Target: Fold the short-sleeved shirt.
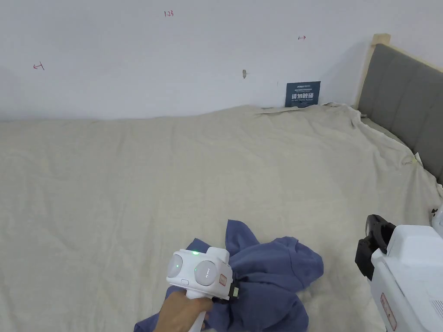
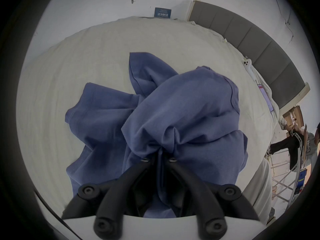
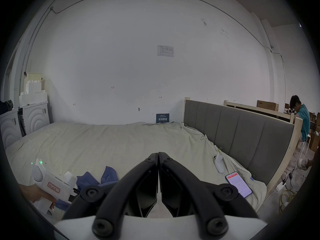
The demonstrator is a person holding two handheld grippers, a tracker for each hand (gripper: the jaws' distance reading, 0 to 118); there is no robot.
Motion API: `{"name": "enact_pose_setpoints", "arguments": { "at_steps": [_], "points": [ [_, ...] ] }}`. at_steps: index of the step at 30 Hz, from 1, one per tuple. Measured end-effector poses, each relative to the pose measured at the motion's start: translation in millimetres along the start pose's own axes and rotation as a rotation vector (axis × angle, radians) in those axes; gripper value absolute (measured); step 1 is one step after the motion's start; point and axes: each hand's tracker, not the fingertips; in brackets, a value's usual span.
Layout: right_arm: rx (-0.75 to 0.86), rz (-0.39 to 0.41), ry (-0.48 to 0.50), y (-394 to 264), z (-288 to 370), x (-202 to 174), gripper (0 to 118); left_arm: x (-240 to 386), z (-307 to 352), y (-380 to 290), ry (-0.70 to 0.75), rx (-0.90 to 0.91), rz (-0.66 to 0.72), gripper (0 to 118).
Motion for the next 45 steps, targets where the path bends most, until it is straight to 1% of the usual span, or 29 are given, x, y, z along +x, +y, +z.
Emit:
{"name": "enact_pose_setpoints", "arguments": {
  "at_steps": [2, 4, 5, 10, 13, 16, 20, 25, 28, 29, 32, 34, 35, 38, 41, 45],
  "points": [
    [0.000, 0.004, 0.003, 1, 1, -2, 0, 2, 9, 1, -0.004, 0.011, 0.005, 70],
    [0.001, 0.002, 0.008, 5, 5, -6, 0, 1, 20, 3, -0.012, 0.029, 0.015, 100],
    [0.001, 0.000, 0.010, 7, 6, -7, 0, 1, 28, 3, -0.009, 0.049, 0.020, 105],
    [0.014, -0.004, 0.017, 11, 10, -11, 0, -3, 86, 5, -0.005, 0.272, 0.013, 106],
    [0.025, -0.007, 0.023, 13, 11, -12, 0, -6, 122, 6, 0.020, 0.372, 0.008, 106],
    [0.035, -0.007, 0.029, 15, 13, -14, 0, -11, 161, 1, 0.042, 0.513, 0.017, 106],
    [0.047, -0.004, 0.037, 16, 14, -14, 0, -21, 200, -9, 0.119, 0.677, 0.054, 106],
    [0.069, -0.008, 0.047, 16, 16, -17, 0, -37, 222, -35, 0.293, 0.848, 0.049, 105],
    [0.082, -0.008, 0.054, 18, 18, -19, 0, -45, 223, -53, 0.387, 0.915, 0.016, 100],
    [0.086, -0.005, 0.055, 18, 19, -20, 0, -48, 221, -58, 0.415, 0.928, 0.007, 95],
    [0.096, -0.001, 0.055, 16, 17, -17, 0, -53, 220, -76, 0.473, 0.984, -0.008, 71],
    [0.097, -0.002, 0.060, 16, 17, -17, 0, -56, 218, -83, 0.513, 1.002, 0.004, 41],
    [0.097, -0.001, 0.060, 16, 17, -17, 0, -58, 218, -87, 0.524, 1.011, 0.016, 29],
    [0.101, 0.001, 0.062, 15, 17, -16, 0, -65, 220, -93, 0.517, 1.027, 0.056, 21],
    [0.104, 0.000, 0.061, 14, 18, -16, 0, -71, 222, -94, 0.520, 1.012, 0.076, 0],
    [0.103, -0.002, 0.060, 15, 20, -18, 0, -76, 220, -95, 0.531, 0.995, 0.085, 0]
  ]
}}
